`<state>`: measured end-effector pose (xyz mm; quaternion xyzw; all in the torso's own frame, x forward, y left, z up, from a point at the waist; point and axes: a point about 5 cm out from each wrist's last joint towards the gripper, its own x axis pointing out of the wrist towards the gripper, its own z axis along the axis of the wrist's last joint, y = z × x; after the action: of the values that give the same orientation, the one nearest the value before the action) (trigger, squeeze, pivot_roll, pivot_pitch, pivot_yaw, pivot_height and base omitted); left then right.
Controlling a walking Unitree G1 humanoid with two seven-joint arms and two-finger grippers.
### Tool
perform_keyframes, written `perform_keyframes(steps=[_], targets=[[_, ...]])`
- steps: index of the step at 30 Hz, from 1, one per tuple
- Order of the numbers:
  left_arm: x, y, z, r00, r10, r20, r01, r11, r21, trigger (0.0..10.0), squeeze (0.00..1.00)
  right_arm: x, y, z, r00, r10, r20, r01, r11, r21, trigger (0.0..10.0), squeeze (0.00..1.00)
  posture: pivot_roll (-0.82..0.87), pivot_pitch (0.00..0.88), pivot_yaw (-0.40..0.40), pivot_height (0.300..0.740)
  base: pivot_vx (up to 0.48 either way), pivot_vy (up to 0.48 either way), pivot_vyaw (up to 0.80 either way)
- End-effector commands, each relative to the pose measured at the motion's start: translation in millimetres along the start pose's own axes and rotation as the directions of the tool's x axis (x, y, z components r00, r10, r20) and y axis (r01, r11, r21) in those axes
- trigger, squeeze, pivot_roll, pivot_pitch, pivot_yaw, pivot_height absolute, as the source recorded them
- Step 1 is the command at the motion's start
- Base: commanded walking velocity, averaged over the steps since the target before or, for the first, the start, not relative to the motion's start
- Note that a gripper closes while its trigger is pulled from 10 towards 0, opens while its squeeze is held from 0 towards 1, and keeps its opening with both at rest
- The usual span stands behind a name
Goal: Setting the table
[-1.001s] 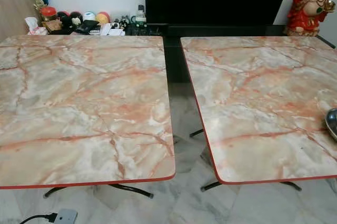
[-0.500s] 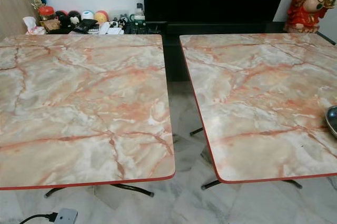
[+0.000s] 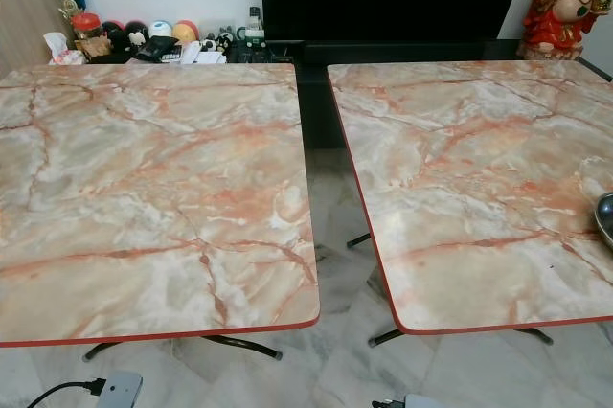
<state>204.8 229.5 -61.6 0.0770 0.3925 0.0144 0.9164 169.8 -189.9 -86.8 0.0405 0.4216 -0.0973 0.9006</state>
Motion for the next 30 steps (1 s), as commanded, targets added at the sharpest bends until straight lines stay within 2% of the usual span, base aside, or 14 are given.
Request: perform_keyframes(steps=[1, 9, 18, 22, 26, 30], targets=[[-0.9, 2.0, -5, 0.999, 0.0, -0.034, 0.0, 1.0, 0.001, 10.0, 0.0, -2.2, -1.2, -9, 1.0, -0.01, -0.027, 0.011, 1.0, 0.009, 10.0, 0.0, -0.01, 0.035, 0.033, 0.74, 0.0, 0.0, 0.0], [1.1, -0.4, 0, 1.0, -0.004, -0.027, 0.004, 1.0, -0.001, 10.0, 0.0, -0.9, -1.8, -5, 1.0, -0.013, -0.025, 0.013, 1.0, 0.007, 10.0, 0.0, -0.01, 0.021, 0.029, 0.74, 0.0, 0.0, 0.0], [-1.3, -2.1, -9, 0.999, -0.003, -0.045, 0.003, 1.0, -0.007, 10.0, 0.0, -0.5, 0.5, -4, 1.0, 0.004, -0.026, -0.004, 1.0, -0.013, 10.0, 0.0, 0.0, 0.025, 0.015, 0.74, 0.0, 0.0, 0.0], [-2.9, -1.5, -14, 0.999, 0.0, -0.054, -0.001, 1.0, -0.007, 10.0, 0.0, -1.0, 3.5, -6, 0.999, 0.022, -0.028, -0.024, 0.998, -0.05, 10.0, 0.0, 0.01, 0.026, 0.011, 0.74, 0.0, 0.0, 0.0], [-4.4, -1.0, -18, 0.998, -0.001, -0.065, 0.001, 1.0, -0.002, 10.0, 0.0, -1.6, 5.6, -8, 0.999, 0.039, -0.036, -0.042, 0.994, -0.096, 10.0, 0.0, 0.0, 0.023, 0.012, 0.74, 0.0, 0.0, 0.76], [-5.1, -0.8, -20, 0.997, -0.002, -0.071, 0.002, 1.0, 0.002, 10.0, 0.0, -2.0, 5.9, -9, 0.998, 0.042, -0.039, -0.046, 0.994, -0.103, 10.0, 0.0, 0.01, 0.019, 0.01, 0.74, 0.0, 0.0, 0.8]])
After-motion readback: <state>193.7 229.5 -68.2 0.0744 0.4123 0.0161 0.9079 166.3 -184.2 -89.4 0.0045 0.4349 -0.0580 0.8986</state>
